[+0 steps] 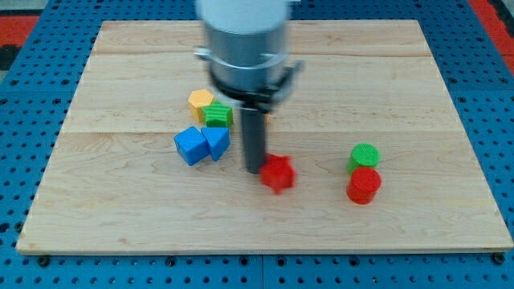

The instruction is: Push the green circle to the top left side of the red circle

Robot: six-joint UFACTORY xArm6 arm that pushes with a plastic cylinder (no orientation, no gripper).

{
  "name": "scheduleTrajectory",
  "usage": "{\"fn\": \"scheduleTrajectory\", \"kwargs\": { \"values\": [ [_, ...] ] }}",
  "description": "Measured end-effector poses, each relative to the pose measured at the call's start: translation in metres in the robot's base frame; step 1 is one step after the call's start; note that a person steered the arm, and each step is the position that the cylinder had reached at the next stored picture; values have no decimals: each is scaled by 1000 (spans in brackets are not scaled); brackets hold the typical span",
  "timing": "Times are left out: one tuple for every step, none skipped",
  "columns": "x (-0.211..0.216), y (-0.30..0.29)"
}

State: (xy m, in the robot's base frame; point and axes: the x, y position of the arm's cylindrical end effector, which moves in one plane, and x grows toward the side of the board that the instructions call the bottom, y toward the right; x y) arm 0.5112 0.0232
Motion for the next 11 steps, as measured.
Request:
{"fn": "scheduleTrajectory", "kwargs": {
  "values": [
    [12,69],
    [15,97],
    [15,96],
    [-3,59],
    [-37,77],
    [-34,114],
    [-35,94],
    [-87,55],
    [-143,9],
    [-150,-68],
    [-116,-67]
  ]
}}
